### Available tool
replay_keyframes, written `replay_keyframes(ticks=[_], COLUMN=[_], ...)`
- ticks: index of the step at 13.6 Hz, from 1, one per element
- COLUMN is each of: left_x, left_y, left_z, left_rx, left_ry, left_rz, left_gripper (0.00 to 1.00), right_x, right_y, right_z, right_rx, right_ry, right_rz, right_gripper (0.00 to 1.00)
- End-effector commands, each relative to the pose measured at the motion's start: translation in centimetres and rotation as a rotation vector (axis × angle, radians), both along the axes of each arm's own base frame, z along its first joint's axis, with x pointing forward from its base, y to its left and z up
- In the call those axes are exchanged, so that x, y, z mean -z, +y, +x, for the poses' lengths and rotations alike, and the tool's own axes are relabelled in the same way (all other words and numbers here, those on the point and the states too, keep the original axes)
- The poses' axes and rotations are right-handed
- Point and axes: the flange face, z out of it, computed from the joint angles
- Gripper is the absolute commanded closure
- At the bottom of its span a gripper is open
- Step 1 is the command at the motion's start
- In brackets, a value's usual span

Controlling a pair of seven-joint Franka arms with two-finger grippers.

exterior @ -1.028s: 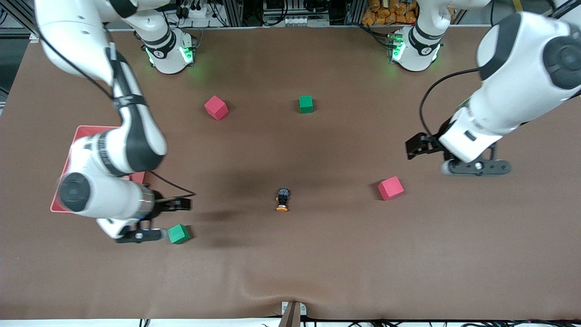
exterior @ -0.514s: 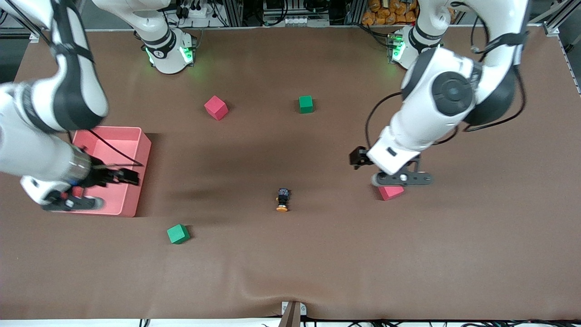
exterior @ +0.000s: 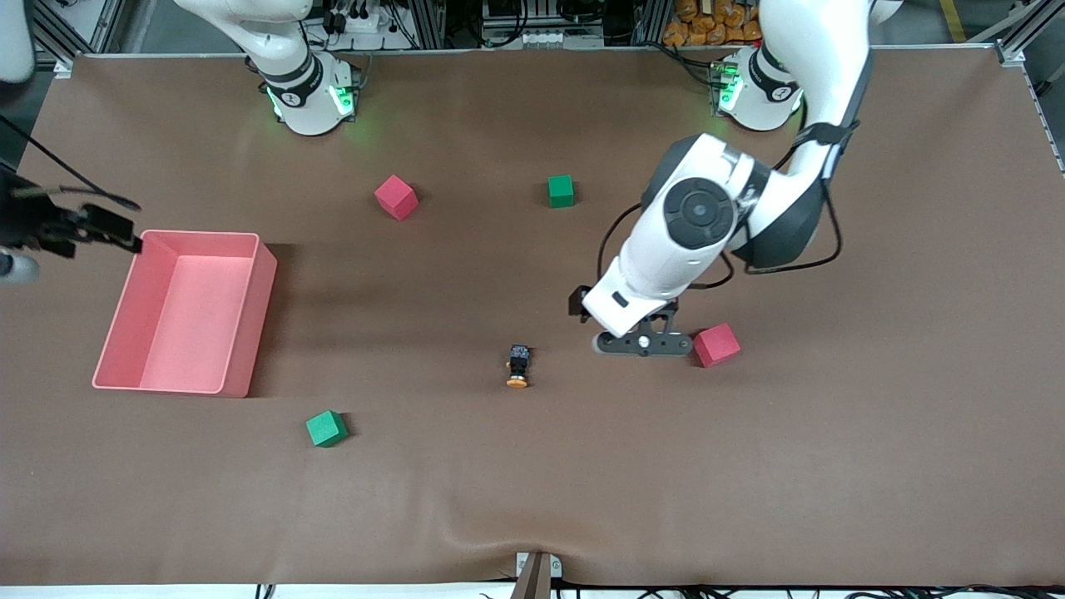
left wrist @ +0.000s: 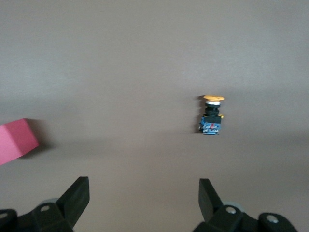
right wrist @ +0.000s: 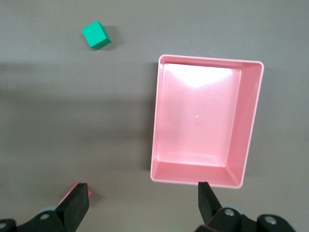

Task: Place and upright button with both arms
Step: 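Lower the left gripper over the button while the right gripper withdraws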

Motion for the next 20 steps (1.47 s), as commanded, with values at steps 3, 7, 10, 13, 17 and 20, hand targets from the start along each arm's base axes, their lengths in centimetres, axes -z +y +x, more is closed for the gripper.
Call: replay_keyframes(ticks=[3,7,10,13,17,20], left_x=[2.6,5.2,6.8,8.7,13.0,14.9], left_y=[-4.4,-7.6,-10.5,-11.7,-13.9,-14.4], left_z=[0.7,-0.2,-2.0,-2.4,-3.8,-4.1], left_rx=[0.011,-0.008,-0.006,0.003,0.011,0.029], left_ry=[-0.02,-0.058,-0.097,-0.132,-0.159,-0.19], left_rz=[-0.06,-0.093,-0.065,-0.074,-0.077,-0.075], left_gripper=[0.0,0.0,0.0,0.0,0.0,0.0], right_x=[-4.2,-5.8,-6.9,-7.1,-7.1,-6.9], right_y=[2.1,1.7,2.2,2.3,2.3,1.5], right_z=[-3.7,-3.9,-4.0,-4.0,-3.9,-4.0], right_rx=[-0.028,-0.023,-0.036,-0.036,-0.036,0.025], right_ry=[-0.002,0.004,-0.005,-0.011,-0.016,-0.005], right_rz=[-0.021,-0.019,-0.019,-0.016,-0.018,-0.02], right_gripper=[0.0,0.0,0.0,0.0,0.0,0.0])
